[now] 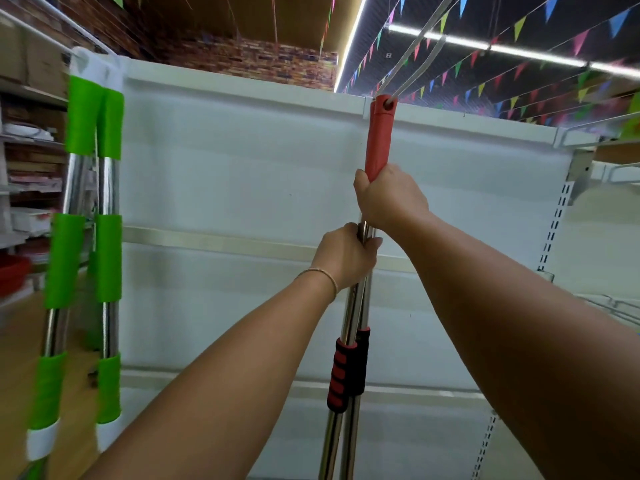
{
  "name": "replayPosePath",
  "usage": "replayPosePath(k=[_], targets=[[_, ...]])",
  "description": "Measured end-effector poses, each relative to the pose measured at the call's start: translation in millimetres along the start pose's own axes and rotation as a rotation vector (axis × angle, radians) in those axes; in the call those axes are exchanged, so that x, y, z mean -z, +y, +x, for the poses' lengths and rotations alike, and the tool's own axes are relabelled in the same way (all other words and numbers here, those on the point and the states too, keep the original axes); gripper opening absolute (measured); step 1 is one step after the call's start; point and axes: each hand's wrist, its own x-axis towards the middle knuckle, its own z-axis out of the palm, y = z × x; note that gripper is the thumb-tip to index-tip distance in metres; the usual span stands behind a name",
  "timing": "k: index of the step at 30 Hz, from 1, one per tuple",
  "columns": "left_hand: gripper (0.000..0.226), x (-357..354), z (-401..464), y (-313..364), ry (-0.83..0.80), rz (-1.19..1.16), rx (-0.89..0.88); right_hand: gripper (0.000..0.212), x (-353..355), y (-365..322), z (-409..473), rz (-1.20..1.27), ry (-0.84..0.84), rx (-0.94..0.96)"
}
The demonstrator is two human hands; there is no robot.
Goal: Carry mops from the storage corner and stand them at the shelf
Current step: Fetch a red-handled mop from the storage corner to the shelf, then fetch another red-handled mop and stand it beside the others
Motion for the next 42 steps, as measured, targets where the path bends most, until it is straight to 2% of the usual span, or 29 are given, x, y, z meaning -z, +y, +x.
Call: replayPosePath(k=[4, 6, 9, 12, 15, 19, 24, 28, 31, 38, 42], targets=[[0.036, -1.1, -16.7, 1.9, -0.057, -0.020, 0.082, 0.045, 4.9, 2.4, -6.0, -0.018, -0.080, 0.024], [0.032, -4.4, -34.7, -5.3, -0.135, 0.003, 0.135, 0.048, 9.9, 6.4, -15.9, -0.123, -0.148, 0.065], [0.035, 0.5, -65.5, -18.6, -0.284, 0.180, 0.173, 0.043, 15.4, 16.7, -41.9, -0.407, -0.232, 0.195], [0.046, 19.1, -89.7, -25.9, -0.335, 0.318, 0.215, 0.033, 18.2, 16.7, -71.4, -0.509, -0.269, 0.339], [0.044, 42.8, -109.3, -35.5, -0.287, 0.429, 0.267, 0.031, 13.2, 3.6, -93.7, -0.462, -0.277, 0.451], [0.044, 75.6, -136.1, -53.0, -0.218, 0.547, 0.340, 0.044, -11.0, -18.7, -117.9, -0.303, -0.314, 0.519], [0.045, 122.3, -180.2, -77.1, -0.152, 0.621, 0.437, 0.044, -39.6, -51.3, -154.3, -0.161, -0.419, 0.584], [0.038, 169.0, -224.5, -95.0, -0.101, 0.668, 0.497, 0.034, -50.3, -85.7, -186.6, -0.103, -0.516, 0.668], [0.037, 208.8, -261.6, -110.8, -0.050, 0.653, 0.586, 0.042, -55.4, -120.0, -212.9, -0.056, -0.558, 0.718], [0.042, 309.4, -358.3, -161.0, 0.037, 0.673, 0.784, 0.046, -79.3, -212.9, -281.4, -0.010, -0.575, 0.848], [0.035, 377.3, -412.9, -189.3, 0.065, 0.703, 0.854, 0.044, -86.8, -271.9, -322.0, 0.024, -0.616, 0.891]])
